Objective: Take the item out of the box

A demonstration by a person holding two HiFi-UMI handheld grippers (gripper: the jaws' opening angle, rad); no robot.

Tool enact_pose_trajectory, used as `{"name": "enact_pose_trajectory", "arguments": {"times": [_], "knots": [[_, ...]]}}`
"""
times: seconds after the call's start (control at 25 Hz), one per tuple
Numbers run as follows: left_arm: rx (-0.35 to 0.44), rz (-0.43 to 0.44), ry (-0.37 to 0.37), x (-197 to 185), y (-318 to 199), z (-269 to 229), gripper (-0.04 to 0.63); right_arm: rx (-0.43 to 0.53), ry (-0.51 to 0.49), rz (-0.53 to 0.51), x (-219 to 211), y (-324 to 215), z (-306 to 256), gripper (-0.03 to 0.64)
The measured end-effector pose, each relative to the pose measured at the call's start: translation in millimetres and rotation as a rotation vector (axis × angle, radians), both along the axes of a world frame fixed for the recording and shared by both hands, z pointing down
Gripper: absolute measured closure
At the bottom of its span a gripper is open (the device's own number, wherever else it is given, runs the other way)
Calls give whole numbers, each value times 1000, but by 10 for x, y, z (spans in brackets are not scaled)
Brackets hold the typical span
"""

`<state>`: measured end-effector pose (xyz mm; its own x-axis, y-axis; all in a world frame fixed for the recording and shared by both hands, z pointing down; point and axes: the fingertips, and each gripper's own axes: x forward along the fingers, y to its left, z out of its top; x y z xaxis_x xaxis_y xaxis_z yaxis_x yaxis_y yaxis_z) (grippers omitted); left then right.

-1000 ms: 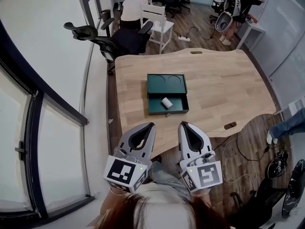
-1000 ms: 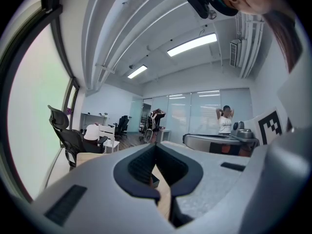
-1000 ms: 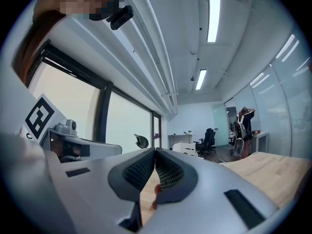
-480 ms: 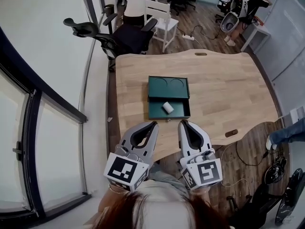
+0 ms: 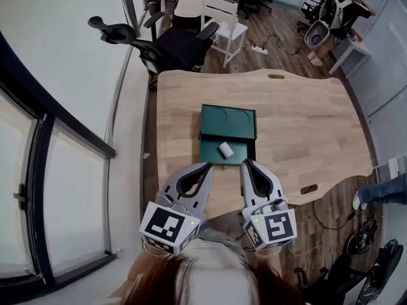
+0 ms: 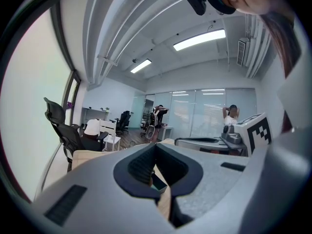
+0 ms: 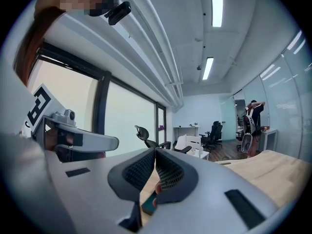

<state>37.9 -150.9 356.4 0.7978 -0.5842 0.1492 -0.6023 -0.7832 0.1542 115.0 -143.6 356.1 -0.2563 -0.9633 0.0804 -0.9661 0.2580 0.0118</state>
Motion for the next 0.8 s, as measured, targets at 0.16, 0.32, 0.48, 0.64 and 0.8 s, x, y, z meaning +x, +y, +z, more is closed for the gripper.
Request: {"name": "enact_pose_trajectory", "arguments": {"times": [0.16, 0.32, 0.48, 0.64, 0.8], "knots": [[-5, -7, -4, 48, -120, 32, 589, -30, 17, -20, 64, -148, 99, 591], [-13, -14, -4, 88, -235, 64, 589, -61, 48, -47, 93, -280, 217, 591], [-19, -20, 1, 126, -339, 77, 589, -92, 72, -71, 123, -396, 328, 591], [-27, -26, 1, 158, -420, 119, 589, -141, 95, -97, 146, -519, 521, 589], [-37, -29, -2, 174, -497, 173, 589, -200, 132, -129, 139, -625, 745, 589]]}}
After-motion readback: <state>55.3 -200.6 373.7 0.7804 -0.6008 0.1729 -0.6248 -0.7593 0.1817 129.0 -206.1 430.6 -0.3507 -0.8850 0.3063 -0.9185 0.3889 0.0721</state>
